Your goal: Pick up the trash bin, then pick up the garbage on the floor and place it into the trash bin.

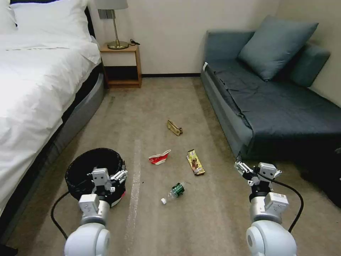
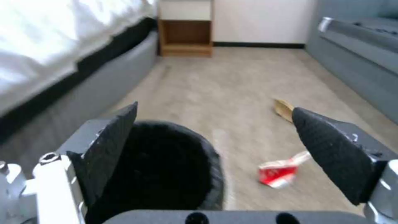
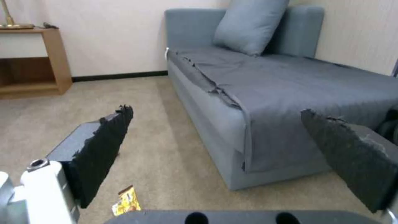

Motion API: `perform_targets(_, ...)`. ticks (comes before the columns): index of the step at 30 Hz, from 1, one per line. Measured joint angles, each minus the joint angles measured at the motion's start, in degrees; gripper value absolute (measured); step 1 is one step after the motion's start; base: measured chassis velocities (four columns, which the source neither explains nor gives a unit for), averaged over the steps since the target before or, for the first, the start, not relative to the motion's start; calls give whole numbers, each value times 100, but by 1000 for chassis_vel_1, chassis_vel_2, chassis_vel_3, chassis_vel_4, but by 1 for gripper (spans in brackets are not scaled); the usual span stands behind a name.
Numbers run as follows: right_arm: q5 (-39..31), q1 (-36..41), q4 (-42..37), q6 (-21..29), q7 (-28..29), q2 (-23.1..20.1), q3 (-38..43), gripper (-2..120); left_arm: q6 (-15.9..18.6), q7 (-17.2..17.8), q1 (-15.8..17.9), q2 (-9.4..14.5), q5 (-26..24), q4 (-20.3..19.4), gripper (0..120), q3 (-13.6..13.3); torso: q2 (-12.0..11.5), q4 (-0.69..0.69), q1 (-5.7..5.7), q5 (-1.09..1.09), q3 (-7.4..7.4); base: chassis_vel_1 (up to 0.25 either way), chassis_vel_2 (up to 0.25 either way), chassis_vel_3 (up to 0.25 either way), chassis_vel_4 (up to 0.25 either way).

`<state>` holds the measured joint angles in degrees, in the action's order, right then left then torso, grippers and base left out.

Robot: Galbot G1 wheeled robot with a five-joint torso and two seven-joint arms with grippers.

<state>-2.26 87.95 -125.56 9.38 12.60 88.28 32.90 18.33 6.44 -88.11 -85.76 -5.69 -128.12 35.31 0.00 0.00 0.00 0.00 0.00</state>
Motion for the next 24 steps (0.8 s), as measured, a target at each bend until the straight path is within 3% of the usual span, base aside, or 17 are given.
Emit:
perform_targets(1,0,0,0,0,0,0,0,100,0,0,0,0,0,0,100,0,0,0,0,0,0,0,0,0,0)
perform_targets(4,-7,-45,93,-6,6,-6,3,100,658,495,120,218,-526,-255,100,296,0,0,0,0,0,0,0,0,0)
perform_targets(5,-7,-45,93,-6,6,-6,3,100,658,495,120,218,-526,-255,100,296,0,0,0,0,0,0,0,0,0)
perform_targets(7,-7,-78,141,-8,7,-6,-2,100,1175,758,242,344,-870,-238,100,581,0,0,0,-1,0,0,0,0,0)
perform_targets(10,-13,-119,191,-9,7,-24,-10,100,1618,984,477,601,-1366,156,100,1002,0,1,0,-3,0,0,0,0,0)
perform_targets(11,-13,-119,191,-9,7,-24,-10,100,1618,984,477,601,-1366,156,100,1002,0,1,0,-3,0,0,0,0,0)
perform_targets(14,-19,-136,234,-14,4,-48,-11,100,1912,1195,755,880,-2019,667,100,1245,0,1,0,-2,1,0,0,0,0)
perform_targets(19,-19,-145,248,-17,-4,-59,-25,100,2052,1457,1164,1186,-2488,1320,100,1293,0,0,0,-2,1,0,0,0,0)
perform_targets(24,-15,-155,268,-17,-9,-59,-20,100,2344,1751,1531,1338,-2942,1655,100,1223,0,0,0,0,1,0,0,0,0)
